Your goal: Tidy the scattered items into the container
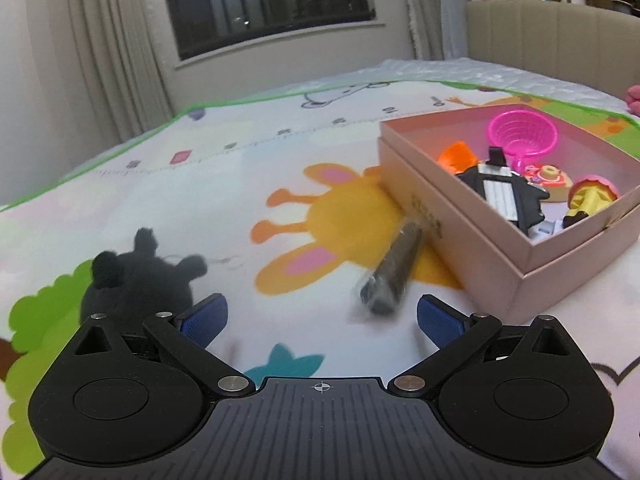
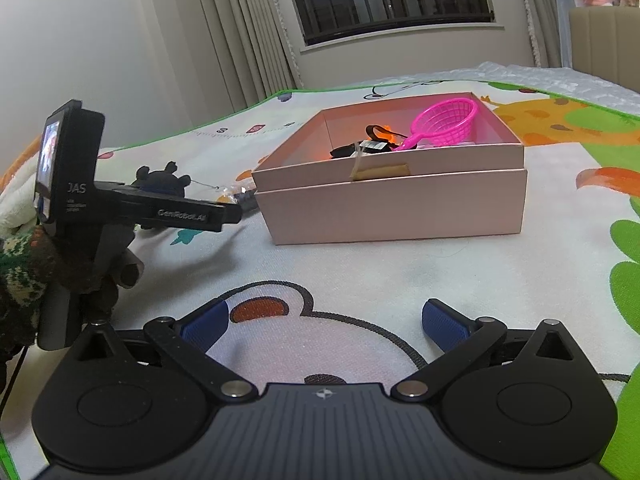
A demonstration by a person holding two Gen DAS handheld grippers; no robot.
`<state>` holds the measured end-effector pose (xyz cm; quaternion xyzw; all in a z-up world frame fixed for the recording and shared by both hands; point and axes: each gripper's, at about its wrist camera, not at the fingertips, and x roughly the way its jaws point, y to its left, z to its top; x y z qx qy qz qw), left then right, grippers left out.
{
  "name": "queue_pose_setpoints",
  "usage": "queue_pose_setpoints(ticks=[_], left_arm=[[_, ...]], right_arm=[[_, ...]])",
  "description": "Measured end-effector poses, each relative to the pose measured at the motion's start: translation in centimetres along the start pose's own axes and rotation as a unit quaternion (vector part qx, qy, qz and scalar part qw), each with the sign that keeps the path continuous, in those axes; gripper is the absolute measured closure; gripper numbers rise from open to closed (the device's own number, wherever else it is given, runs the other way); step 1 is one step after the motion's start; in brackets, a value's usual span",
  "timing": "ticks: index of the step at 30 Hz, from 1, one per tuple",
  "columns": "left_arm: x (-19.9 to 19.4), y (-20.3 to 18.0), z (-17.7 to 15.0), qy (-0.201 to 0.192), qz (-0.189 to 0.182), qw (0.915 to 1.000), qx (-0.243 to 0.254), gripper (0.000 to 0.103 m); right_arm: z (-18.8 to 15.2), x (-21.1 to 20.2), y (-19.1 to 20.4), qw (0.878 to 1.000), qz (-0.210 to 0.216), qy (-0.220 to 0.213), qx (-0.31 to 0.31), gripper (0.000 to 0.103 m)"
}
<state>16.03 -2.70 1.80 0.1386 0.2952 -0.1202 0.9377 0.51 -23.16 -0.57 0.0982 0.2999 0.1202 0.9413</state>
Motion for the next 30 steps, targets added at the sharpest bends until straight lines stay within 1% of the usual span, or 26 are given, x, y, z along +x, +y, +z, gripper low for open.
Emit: queue_pose_setpoints(ticks=[1,2,4,6,7,8,9,10,13,17,19,20,21,22,23,24,25,26,27,28,29,30], left_arm=[[0.2,-0.2,0.1,0.000,-0.007,1.0000,0.001,0.005],[0.3,-0.4,0.1,0.001,-0.014,0.9999,0.003,0.024],[0.7,-0.8,0.3,0.008,-0.027,0.9996,0.008,0.047],[0.8,-1.1,0.4,0.004,-0.029,0.9995,0.010,0.047],[0.9,-1.2,0.4,0.003,-0.031,0.9995,0.011,0.050],[0.8,-1.2,0.5,0.002,-0.033,0.9994,0.010,0.060],[0.6,-1.2,0.5,0.001,-0.034,0.9994,0.012,0.064],[0.4,-1.2,0.5,-0.001,-0.034,0.9993,0.015,0.070],[-0.8,-1.0,0.2,-0.003,-0.048,0.9987,0.018,0.085],[-3.8,-0.8,-1.8,-0.010,-0.065,0.9974,0.029,0.087],[-5.3,-0.3,-3.1,-0.010,-0.059,0.9976,0.034,0.087],[-5.9,0.3,-3.8,-0.008,-0.050,0.9983,0.028,0.083],[-6.4,0.9,-4.4,-0.004,-0.042,0.9990,0.013,0.082],[-6.8,1.7,-5.1,0.002,-0.035,0.9994,-0.008,0.077],[-7.2,2.3,-5.7,0.009,-0.031,0.9991,-0.029,0.062],[-7.5,2.8,-6.3,0.017,-0.029,0.9982,-0.049,0.050],[-7.7,3.3,-7.2,0.025,-0.027,0.9967,-0.073,0.025],[-8.0,3.7,-8.0,0.031,-0.025,0.9950,-0.092,0.011],[-8.3,3.9,-8.5,0.033,-0.025,0.9937,-0.105,0.009],[-8.6,4.3,-9.0,0.031,-0.027,0.9923,-0.117,0.008],[-9.0,4.7,-9.4,0.031,-0.027,0.9907,-0.130,0.005],[-9.4,5.0,-9.7,0.033,-0.025,0.9890,-0.142,0.003]], right_arm=[[0.0,0.0,0.0,1.000,0.000,0.000,0.000,0.000],[0.0,0.0,0.0,1.000,0.000,0.000,0.000,0.000],[0.0,0.0,0.0,1.000,0.000,0.000,0.000,0.000],[0.0,0.0,0.0,1.000,0.000,0.000,0.000,0.000],[0.0,0.0,0.0,1.000,0.000,0.001,-0.001,0.000],[0.0,-0.1,0.1,1.000,-0.001,0.001,-0.001,0.000],[0.0,-0.1,0.1,1.000,-0.002,0.001,-0.002,0.000],[0.0,-0.1,0.1,1.000,-0.002,0.002,-0.003,0.000],[0.0,0.0,0.3,1.000,-0.006,0.005,-0.006,0.000],[0.0,0.3,0.6,1.000,-0.016,0.010,-0.015,0.000],[0.1,0.3,0.8,0.999,-0.021,0.015,-0.022,0.000],[0.2,0.4,1.0,0.999,-0.024,0.018,-0.026,0.000],[0.4,0.4,1.4,0.999,-0.029,0.020,-0.035,0.000],[0.6,0.2,1.8,0.998,-0.032,0.020,-0.046,0.000],[0.9,0.1,2.4,0.997,-0.033,0.018,-0.062,0.001],[1.3,-0.1,3.3,0.996,-0.033,0.015,-0.080,0.002],[1.8,-0.3,4.3,0.995,-0.032,0.010,-0.097,0.008],[2.4,-0.4,5.4,0.993,-0.030,0.006,-0.113,0.013],[3.2,-0.4,6.6,0.991,-0.027,0.005,-0.128,0.030],[3.9,-0.1,7.8,0.990,-0.025,0.008,-0.139,0.052],[4.7,0.3,8.9,0.989,-0.024,0.012,-0.147,0.060],[5.3,1.0,10.0,0.988,-0.026,0.015,-0.149,0.062]])
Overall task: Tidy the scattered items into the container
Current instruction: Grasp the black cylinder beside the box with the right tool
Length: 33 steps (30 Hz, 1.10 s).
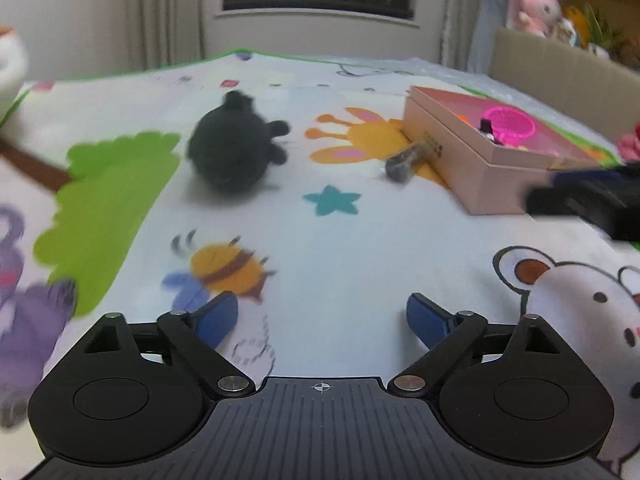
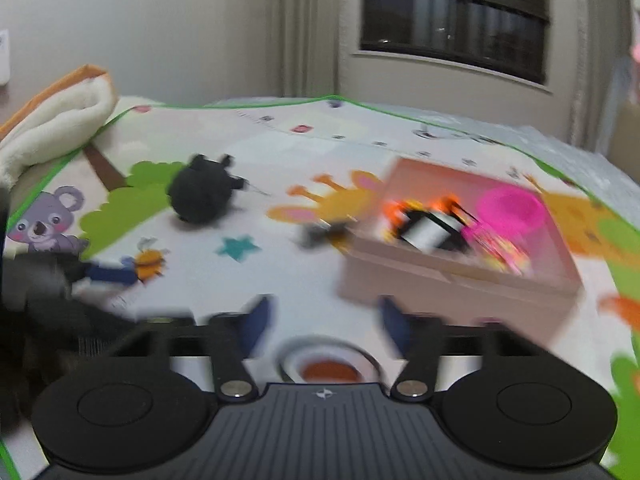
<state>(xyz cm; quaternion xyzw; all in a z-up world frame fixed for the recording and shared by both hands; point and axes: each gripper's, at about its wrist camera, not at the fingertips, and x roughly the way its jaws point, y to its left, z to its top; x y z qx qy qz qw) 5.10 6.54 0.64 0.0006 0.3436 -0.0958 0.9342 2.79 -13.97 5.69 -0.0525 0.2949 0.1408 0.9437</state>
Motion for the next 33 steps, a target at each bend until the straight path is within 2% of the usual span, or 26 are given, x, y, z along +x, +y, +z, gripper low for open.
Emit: queue_pose_setpoints(ticks=[4,7,11,14,15,17,18,20,28,30,32,33], left_arm=[[-0.7,0.5,-0.6,0.007,0.008,0.9998,-0.017,0.000],[-1.1,0.6,-1.1,0.001,0.011,0.9997,-0.020,0.000],[-1.3,1.3,-1.5,-0.009,-0.002,0.9994,-0.035,0.000],[-1.3,1.4,-1.6,-0.013,-0.005,0.9991,-0.040,0.000],[-1.3,1.4,-1.6,-0.014,-0.005,0.9991,-0.039,0.000],[-1.3,1.4,-1.6,-0.015,-0.006,0.9991,-0.039,0.000],[-1.4,1.4,-1.6,-0.016,-0.007,0.9990,-0.041,0.000],[-1.4,1.6,-1.7,-0.019,-0.011,0.9987,-0.045,0.000],[-1.3,1.1,-1.6,-0.014,0.001,0.9993,-0.034,0.000],[-1.2,0.6,-1.6,-0.011,0.013,0.9996,-0.022,0.000],[-1.2,0.3,-1.7,-0.011,0.022,0.9996,-0.014,0.000],[-1.3,0.3,-1.8,-0.012,0.024,0.9995,-0.015,0.000]], right_arm=[[2.4,4.6,3.1,0.999,-0.044,0.003,0.002,0.059],[3.6,9.3,4.7,0.995,-0.097,0.035,-0.003,0.058],[5.1,13.8,5.0,0.985,-0.154,0.072,0.003,0.058],[5.9,15.7,5.2,0.981,-0.176,0.083,0.000,0.058],[5.9,16.2,5.3,0.980,-0.180,0.085,-0.006,0.062],[5.8,16.8,5.5,0.978,-0.186,0.089,-0.024,0.077],[5.6,16.8,5.6,0.978,-0.188,0.090,-0.031,0.094],[5.1,15.9,5.6,0.980,-0.171,0.092,-0.038,0.103],[0.7,6.0,4.9,0.991,-0.091,0.058,-0.085,0.103],[0.7,4.6,4.5,0.993,-0.078,0.040,-0.075,0.102],[1.9,4.5,3.9,0.997,-0.065,0.034,-0.030,0.092],[2.7,4.9,3.6,0.998,-0.057,0.033,-0.004,0.080]])
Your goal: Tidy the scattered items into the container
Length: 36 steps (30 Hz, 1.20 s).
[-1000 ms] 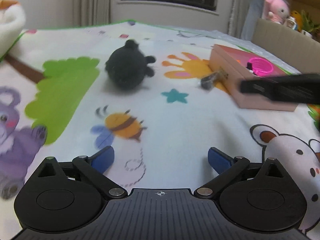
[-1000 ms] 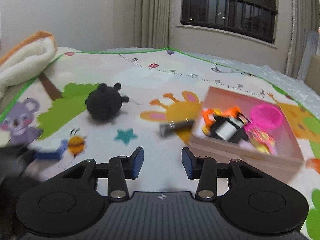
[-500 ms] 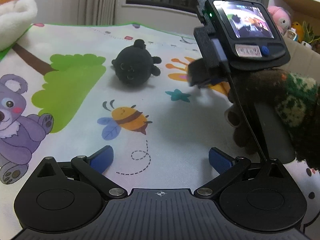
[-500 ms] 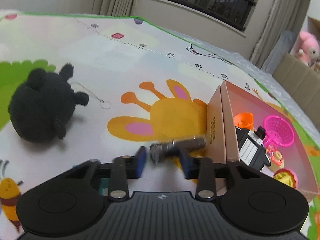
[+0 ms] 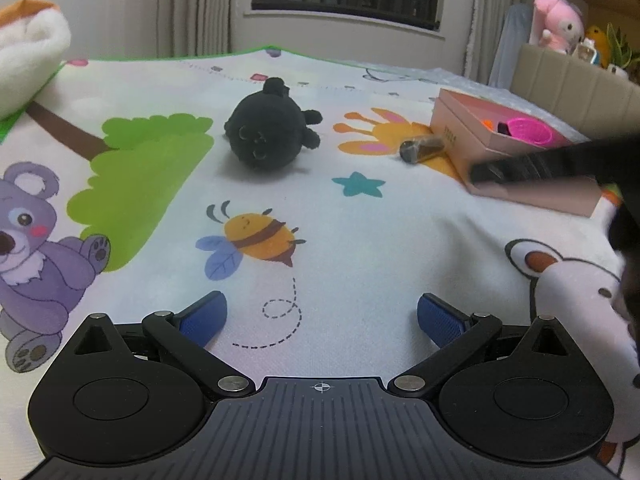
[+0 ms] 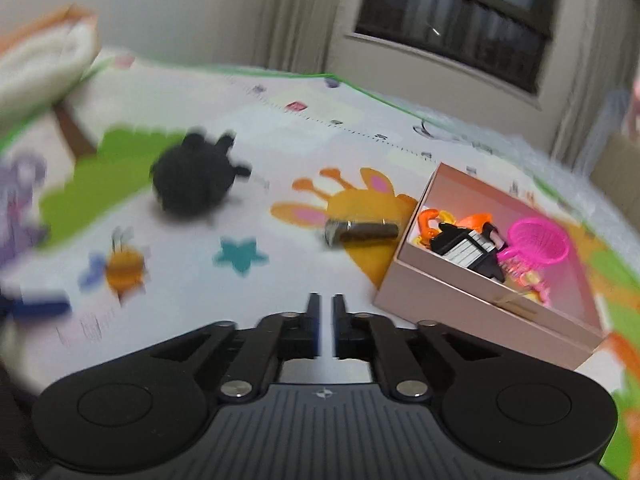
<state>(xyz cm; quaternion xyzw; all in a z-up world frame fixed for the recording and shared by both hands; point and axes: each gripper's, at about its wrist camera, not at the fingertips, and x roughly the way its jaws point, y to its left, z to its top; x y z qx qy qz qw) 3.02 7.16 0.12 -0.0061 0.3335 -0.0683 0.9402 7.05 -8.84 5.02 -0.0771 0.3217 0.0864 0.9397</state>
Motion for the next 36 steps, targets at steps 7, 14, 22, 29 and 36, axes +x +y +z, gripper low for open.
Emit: queue_pose_setpoints(ticks=[7,14,22,29,36], left_arm=[[-1.6,1.4,-0.7,-0.011,0.034,0.9989,-0.031,0.000],[-1.9,3.4,-0.9,-0.019,0.026,0.9966,-0.076,0.000],[-1.9,3.2,-1.1,-0.022,0.028,0.9966,-0.075,0.000],[-1.7,2.7,-1.0,-0.017,0.041,0.9971,-0.062,0.000],[-1.7,2.8,-1.1,-0.018,0.041,0.9971,-0.061,0.000]], right_arm=[[4.8,7.4,1.0,0.990,-0.037,0.063,0.123,0.068],[7.1,14.6,1.0,0.970,-0.124,0.107,0.181,0.049],[5.5,11.5,1.5,0.990,-0.088,0.078,0.076,0.101],[1.2,3.7,-1.4,0.998,-0.007,0.043,0.035,0.101],[5.8,4.2,-2.5,0.999,0.013,0.035,0.016,0.086]])
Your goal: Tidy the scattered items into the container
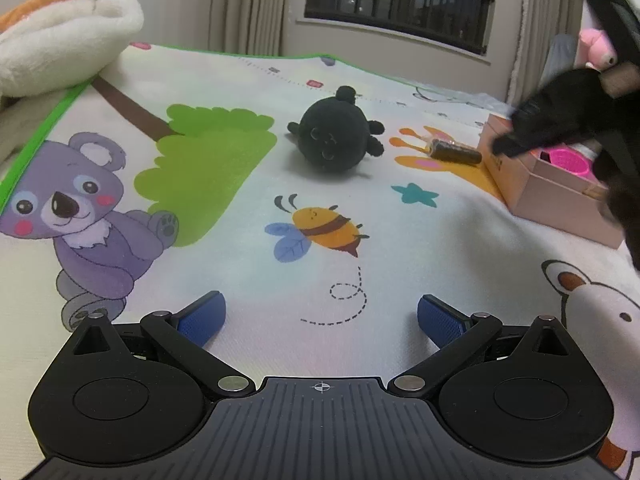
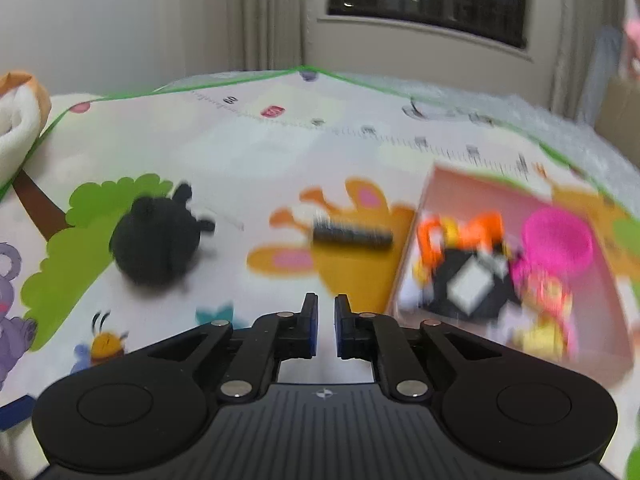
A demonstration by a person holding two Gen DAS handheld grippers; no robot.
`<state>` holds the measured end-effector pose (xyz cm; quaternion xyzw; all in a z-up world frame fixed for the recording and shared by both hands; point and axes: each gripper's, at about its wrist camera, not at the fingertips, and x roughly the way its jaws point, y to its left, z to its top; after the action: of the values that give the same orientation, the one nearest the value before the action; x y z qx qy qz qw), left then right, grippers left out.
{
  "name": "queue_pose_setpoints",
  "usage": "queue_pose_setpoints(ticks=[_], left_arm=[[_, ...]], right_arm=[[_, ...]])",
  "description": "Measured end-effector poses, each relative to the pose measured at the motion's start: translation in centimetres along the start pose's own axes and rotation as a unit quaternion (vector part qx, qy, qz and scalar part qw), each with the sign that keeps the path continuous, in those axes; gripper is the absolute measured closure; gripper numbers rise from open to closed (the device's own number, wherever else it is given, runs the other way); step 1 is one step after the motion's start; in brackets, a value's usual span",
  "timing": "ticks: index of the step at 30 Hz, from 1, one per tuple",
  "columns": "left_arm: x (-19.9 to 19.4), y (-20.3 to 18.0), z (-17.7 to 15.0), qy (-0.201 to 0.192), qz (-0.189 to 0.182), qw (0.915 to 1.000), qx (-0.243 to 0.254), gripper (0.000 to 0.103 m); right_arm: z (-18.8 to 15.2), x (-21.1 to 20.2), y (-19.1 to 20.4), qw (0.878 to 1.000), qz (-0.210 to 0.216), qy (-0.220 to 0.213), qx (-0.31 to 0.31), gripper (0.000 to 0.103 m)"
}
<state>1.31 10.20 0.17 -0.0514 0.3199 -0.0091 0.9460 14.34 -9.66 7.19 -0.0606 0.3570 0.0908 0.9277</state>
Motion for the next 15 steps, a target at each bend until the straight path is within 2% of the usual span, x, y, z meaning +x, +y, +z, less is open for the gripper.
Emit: queue_pose_setpoints(ticks=[1,2,3,5,7,9,11,13,14,15], left_arm=[[0.0,0.0,0.0,0.000,0.000,1.0000,0.000,0.000],[0.0,0.0,0.0,0.000,0.000,1.0000,0.001,0.000],[0.0,-0.1,0.0,0.001,0.001,1.0000,0.001,0.000],[0.0,-0.1,0.0,0.001,0.000,1.0000,0.001,0.000],[0.0,0.0,0.0,0.001,-0.001,1.0000,0.000,0.000],[0.0,0.1,0.0,0.000,-0.003,1.0000,-0.003,0.000],[0.0,0.2,0.0,-0.001,-0.005,1.0000,-0.005,0.000],[0.0,0.3,0.0,-0.002,-0.007,1.0000,-0.007,0.000],[0.0,0.3,0.0,-0.002,-0.007,0.9999,-0.007,0.000],[0.1,0.2,0.0,-0.002,-0.007,1.0000,-0.007,0.000]], right_arm=[[1.1,0.8,0.1,1.000,0.001,0.012,-0.010,0.072],[2.2,1.8,0.1,1.000,0.005,0.024,-0.013,0.063],[3.2,2.8,-0.1,0.999,0.010,0.036,-0.012,0.048],[5.2,4.8,-0.4,0.998,0.017,0.054,-0.001,0.041],[7.2,7.5,-0.7,0.995,0.032,0.094,0.006,0.021],[8.4,10.3,-0.9,0.991,0.030,0.130,-0.002,0.018],[9.0,12.5,-0.8,0.989,0.005,0.144,-0.026,0.018],[9.2,14.2,-0.9,0.986,-0.003,0.164,-0.040,0.018],[9.1,14.5,-0.9,0.985,-0.002,0.169,-0.046,0.020],[8.9,14.4,-0.8,0.984,0.002,0.172,-0.054,0.026]])
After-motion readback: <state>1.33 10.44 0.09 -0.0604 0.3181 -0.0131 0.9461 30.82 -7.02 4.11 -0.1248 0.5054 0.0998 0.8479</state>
